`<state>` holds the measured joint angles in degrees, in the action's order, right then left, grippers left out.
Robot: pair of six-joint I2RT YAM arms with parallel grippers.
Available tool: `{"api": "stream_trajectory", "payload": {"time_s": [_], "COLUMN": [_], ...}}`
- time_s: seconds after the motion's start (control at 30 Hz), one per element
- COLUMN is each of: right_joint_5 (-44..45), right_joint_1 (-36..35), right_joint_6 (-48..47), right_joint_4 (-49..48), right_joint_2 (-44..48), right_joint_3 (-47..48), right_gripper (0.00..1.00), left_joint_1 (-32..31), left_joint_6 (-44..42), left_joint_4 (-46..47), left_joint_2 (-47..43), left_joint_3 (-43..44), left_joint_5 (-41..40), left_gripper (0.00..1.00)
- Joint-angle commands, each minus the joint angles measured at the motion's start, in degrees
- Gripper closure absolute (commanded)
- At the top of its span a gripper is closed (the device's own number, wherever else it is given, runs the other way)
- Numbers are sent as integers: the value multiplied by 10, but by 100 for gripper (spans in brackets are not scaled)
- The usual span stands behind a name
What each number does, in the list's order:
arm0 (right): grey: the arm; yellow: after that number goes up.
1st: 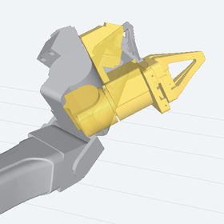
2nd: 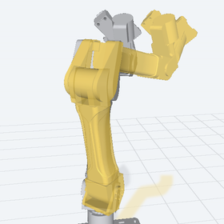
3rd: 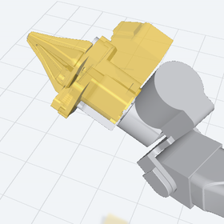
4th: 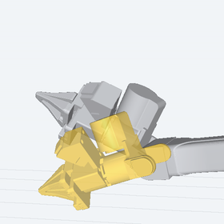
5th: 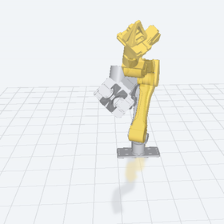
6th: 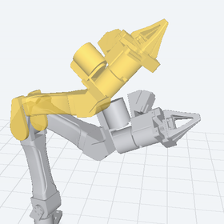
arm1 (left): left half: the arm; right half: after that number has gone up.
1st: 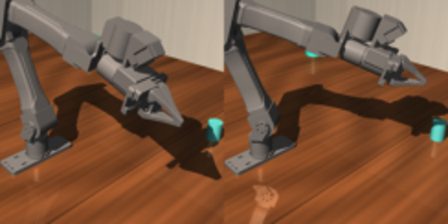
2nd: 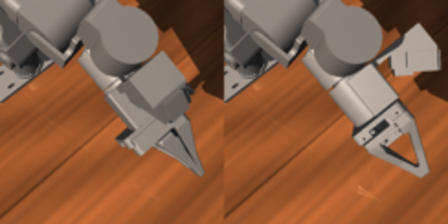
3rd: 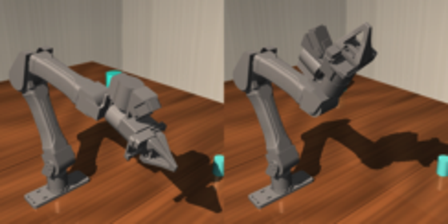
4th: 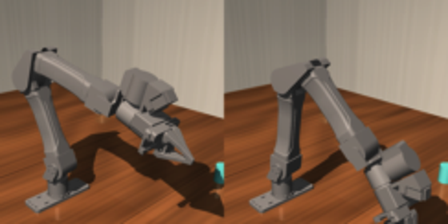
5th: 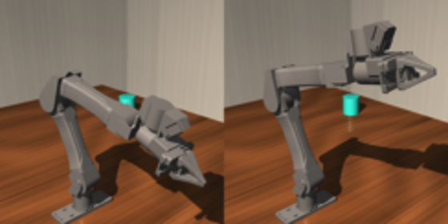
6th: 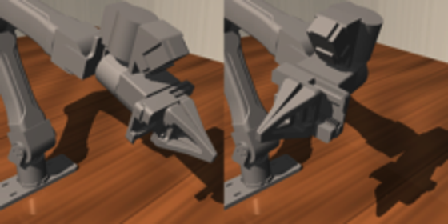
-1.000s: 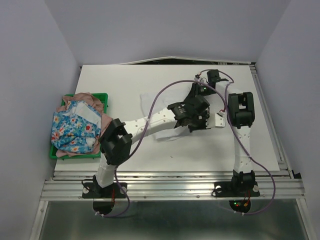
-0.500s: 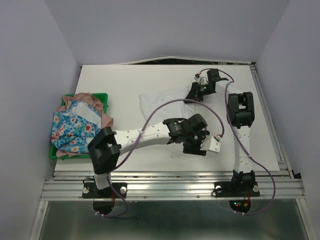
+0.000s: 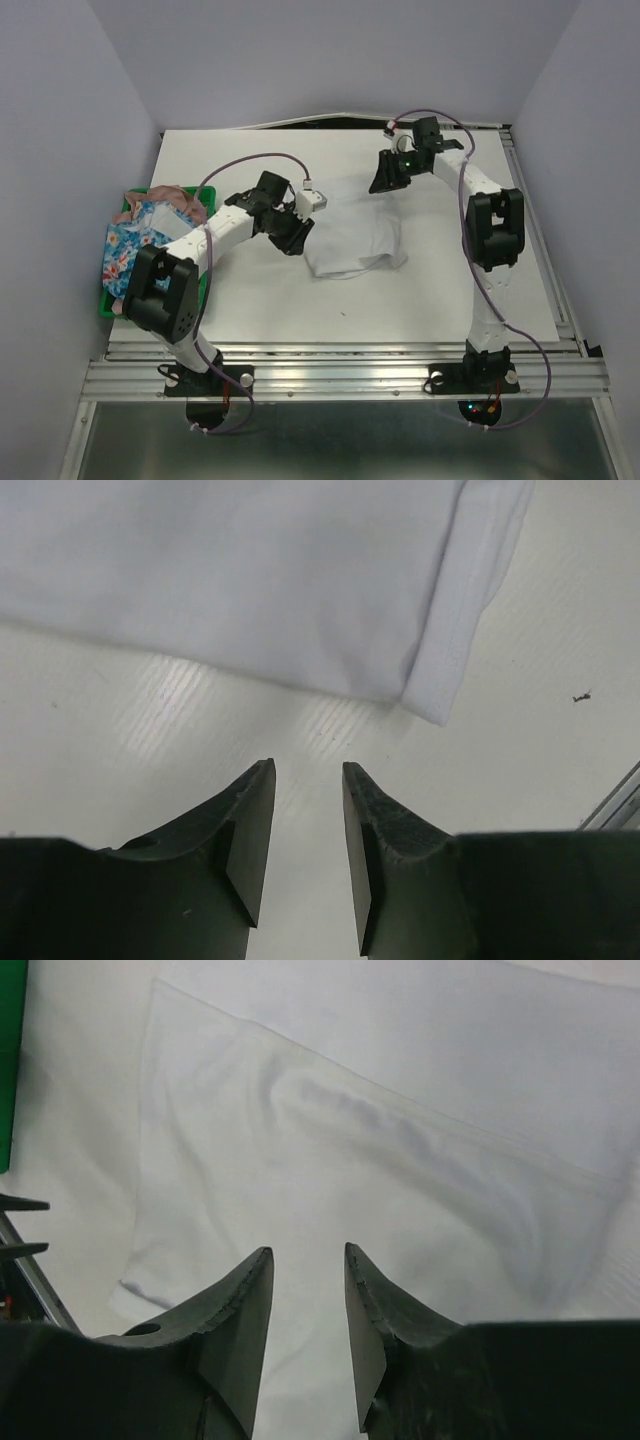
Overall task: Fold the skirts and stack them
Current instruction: Flatten the skirt out
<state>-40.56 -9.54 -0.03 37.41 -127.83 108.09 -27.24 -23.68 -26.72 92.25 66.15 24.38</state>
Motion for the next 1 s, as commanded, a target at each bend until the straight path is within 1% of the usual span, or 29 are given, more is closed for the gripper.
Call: {"api": "stream_trajectory", "payload": {"time_s": [0.0,0.07,0.1,0.13,0.23,0.3,0.37,0.4,0.43,0.47,0.53,0.57,0.6,0.67,0.77,0.87,0.93,0.97], "right_joint_5": [21,14,10,14,34,50,75,89,123,138,177,187,202,216,231,232,232,232], "right_joint_1": [-55,-61,-66,-76,-99,-131,-157,-188,-205,-222,-267,-280,-300,-315,-330,-344,-352,-357], "right_joint_6": [-51,-67,-73,-93,-146,-167,-192,-203,-230,-241,-264,-268,-273,-269,-247,-228,-217,-213], "right_joint_4": [29,20,7,-11,-11,-11,-20,-22,-26,-26,-24,-21,-11,-1,-11,-45,-58,-63], "right_joint_2": [31,54,88,107,174,203,237,245,252,259,257,253,236,204,183,181,174,174], "right_joint_3": [16,-16,-35,-72,-111,-141,-170,-179,-187,-194,-209,-209,-201,-187,-177,-198,-208,-219], "right_gripper": [60,60,61,61,64,66,66,67,67,67,69,73,75,79,79,78,76,72], "left_joint_1": [23,45,50,57,62,63,65,66,67,69,70,71,71,73,79,84,85,87], "left_joint_6": [94,115,122,133,147,160,180,188,195,200,203,203,203,205,212,216,216,216], "left_joint_4": [57,80,83,86,103,112,119,117,118,119,119,116,113,112,111,107,103,103], "left_joint_2": [7,24,44,55,91,120,145,171,182,193,223,232,249,260,277,287,296,297], "left_joint_3": [-1,13,20,29,63,84,100,114,119,123,136,140,148,154,158,165,172,173], "left_joint_5": [9,30,39,52,59,63,63,63,65,68,70,71,73,74,91,102,107,108], "left_gripper": [56,56,57,57,58,58,58,59,60,60,61,61,62,62,62,62,62,62]}}
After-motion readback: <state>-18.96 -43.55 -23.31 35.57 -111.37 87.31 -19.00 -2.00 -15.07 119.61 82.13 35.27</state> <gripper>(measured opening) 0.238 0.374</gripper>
